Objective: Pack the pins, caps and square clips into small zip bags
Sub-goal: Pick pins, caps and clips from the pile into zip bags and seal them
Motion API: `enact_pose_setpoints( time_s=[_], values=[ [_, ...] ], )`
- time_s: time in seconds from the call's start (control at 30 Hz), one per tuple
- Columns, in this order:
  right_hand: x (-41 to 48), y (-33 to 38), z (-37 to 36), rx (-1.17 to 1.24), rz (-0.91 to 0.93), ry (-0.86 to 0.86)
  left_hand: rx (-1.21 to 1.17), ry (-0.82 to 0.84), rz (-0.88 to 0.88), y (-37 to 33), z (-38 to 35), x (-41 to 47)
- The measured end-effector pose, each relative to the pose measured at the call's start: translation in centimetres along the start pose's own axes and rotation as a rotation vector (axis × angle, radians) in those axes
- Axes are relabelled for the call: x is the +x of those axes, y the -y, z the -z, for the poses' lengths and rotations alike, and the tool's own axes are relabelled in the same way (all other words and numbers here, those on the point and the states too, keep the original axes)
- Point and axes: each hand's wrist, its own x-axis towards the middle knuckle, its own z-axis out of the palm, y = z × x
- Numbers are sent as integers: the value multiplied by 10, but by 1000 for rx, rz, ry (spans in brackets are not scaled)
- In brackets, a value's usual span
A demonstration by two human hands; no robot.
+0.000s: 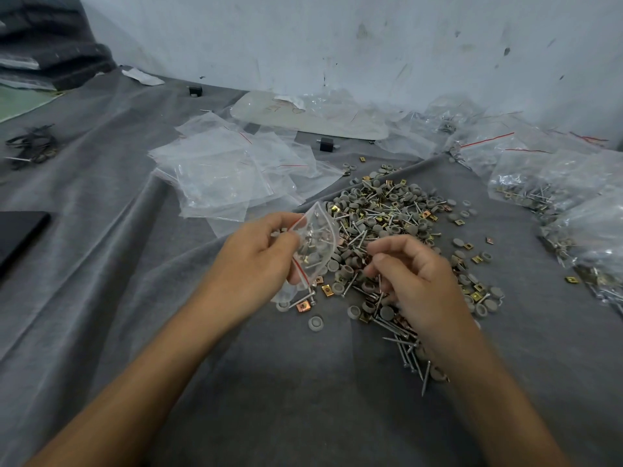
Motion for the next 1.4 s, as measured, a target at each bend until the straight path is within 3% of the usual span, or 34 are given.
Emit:
enact_pose_setpoints(
  time_s=[0.13,0.33,0.53,0.67,0.8,0.87,0.93,1.17,1.27,1.4],
  values=[
    [-3,-12,-9,-667,232,186,-10,-9,-7,-1,0,0],
    [-7,-18,-29,-914,392,153,-1,5,15,2,1,-1],
    [-4,-18,-26,-797,250,218,10,12,25,1,1,-1],
    [-2,-14,-21,-653,235,121,22,28,29,0,1,-2],
    [3,-4,-8,-147,65,-45,32,52,19,-1,-4,-3],
    [4,2,-3,112,2,-47,70,102,-5,-1,-7,-6],
    [2,5,-3,212,-12,-4,122,135,-22,0,-11,-8],
    [-1,10,-2,206,10,119,96,114,-13,1,-8,-6],
    [1,9,11,-57,51,137,65,92,3,2,-5,-6],
    [-3,2,24,-503,83,368,52,68,9,2,-4,-4]
  ],
)
